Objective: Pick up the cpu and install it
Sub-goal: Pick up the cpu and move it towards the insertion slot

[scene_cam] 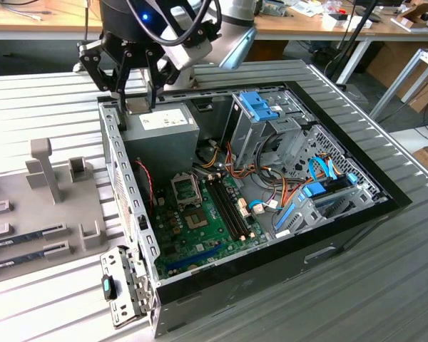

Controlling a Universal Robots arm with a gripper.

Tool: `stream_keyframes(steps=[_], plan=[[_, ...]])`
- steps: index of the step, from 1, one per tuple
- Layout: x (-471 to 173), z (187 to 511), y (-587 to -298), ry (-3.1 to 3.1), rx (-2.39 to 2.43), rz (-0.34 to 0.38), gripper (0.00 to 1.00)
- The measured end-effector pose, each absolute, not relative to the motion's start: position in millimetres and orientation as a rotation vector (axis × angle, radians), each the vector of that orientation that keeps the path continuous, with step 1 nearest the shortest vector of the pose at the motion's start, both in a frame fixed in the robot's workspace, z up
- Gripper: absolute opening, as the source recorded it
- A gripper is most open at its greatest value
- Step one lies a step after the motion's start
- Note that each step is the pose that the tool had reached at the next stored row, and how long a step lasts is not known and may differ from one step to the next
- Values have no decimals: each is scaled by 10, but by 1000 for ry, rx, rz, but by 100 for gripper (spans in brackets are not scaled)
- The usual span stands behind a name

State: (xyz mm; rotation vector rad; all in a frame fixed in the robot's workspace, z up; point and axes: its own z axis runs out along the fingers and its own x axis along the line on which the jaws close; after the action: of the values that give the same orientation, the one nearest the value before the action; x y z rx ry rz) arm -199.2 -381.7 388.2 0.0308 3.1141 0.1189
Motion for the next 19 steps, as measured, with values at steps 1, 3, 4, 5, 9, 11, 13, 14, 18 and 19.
stream_keyframes(steps=[1, 3, 4, 5, 9, 11, 13, 14, 18, 19], plan=[[-1982, 3882, -3817, 3114, 31, 119, 47], [-1963, 3881, -3817, 3114, 31, 119, 47], [-1954, 3881, -3817, 3114, 31, 119, 47], [-1945, 3881, -3817, 3114, 31, 119, 47], [-1903, 3880, -3817, 3114, 31, 119, 47], [-1875, 3880, -3817, 3114, 31, 119, 47], [-1856, 3880, -3817, 3114, 31, 119, 47], [-1840, 3880, -3817, 3114, 31, 119, 47], [-1804, 3879, -3817, 3114, 31, 119, 47], [-1792, 3879, -3817, 3114, 31, 119, 47]])
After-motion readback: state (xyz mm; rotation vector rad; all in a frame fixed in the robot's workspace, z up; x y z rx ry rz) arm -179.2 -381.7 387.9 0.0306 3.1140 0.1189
